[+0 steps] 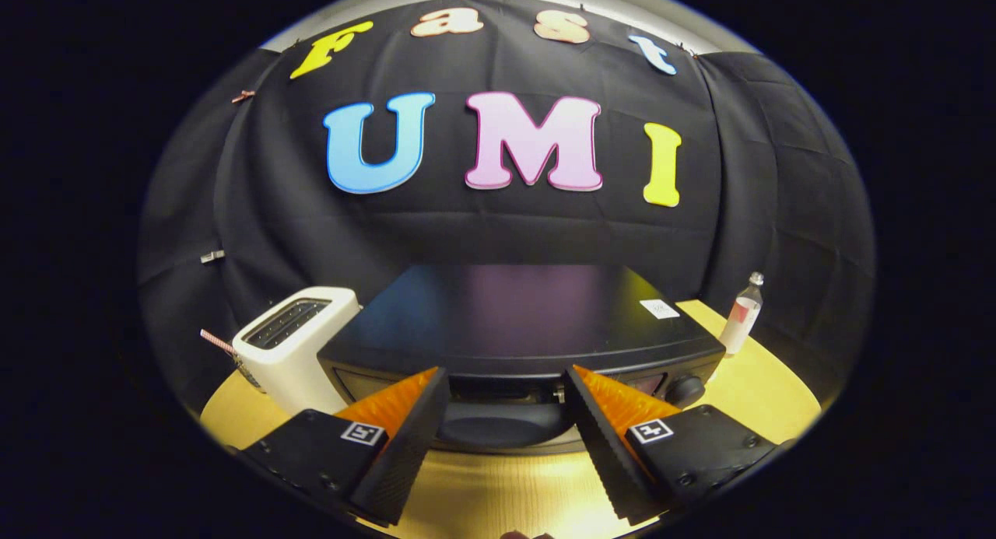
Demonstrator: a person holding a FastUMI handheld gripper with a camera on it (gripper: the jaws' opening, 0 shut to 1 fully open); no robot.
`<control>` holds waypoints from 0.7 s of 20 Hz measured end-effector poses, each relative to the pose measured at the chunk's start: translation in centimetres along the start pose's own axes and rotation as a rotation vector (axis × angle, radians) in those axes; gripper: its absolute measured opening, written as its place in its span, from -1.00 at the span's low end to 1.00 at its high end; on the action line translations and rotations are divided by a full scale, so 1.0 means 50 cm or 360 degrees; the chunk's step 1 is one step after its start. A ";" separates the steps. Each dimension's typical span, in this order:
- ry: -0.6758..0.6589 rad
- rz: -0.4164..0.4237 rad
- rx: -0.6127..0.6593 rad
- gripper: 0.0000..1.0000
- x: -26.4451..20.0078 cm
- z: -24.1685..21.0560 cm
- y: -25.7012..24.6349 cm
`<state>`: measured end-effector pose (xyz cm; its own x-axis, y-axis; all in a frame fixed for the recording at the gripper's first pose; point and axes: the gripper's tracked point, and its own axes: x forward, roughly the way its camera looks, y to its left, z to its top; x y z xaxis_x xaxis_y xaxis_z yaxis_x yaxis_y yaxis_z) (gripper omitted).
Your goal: Open the toaster oven, put the food inside, and close the toaster oven door.
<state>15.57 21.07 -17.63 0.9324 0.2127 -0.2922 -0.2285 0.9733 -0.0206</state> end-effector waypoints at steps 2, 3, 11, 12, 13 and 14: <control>0.0016 0.0001 -0.0001 0.98 -0.001 -0.012 0.000; 0.0004 0.0004 -0.0006 0.98 -0.012 -0.010 0.000; 0.0162 0.0024 -0.0018 0.94 -0.120 -0.112 -0.004; 0.0188 0.0027 -0.0024 0.94 -0.132 -0.129 -0.004; 0.0219 0.0031 -0.0029 0.95 -0.145 -0.149 -0.003; 0.0250 0.0032 -0.0033 0.94 -0.155 -0.170 -0.004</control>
<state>5.99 18.50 -23.50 0.8725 0.2148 -0.4390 -0.2542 0.9666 -0.0323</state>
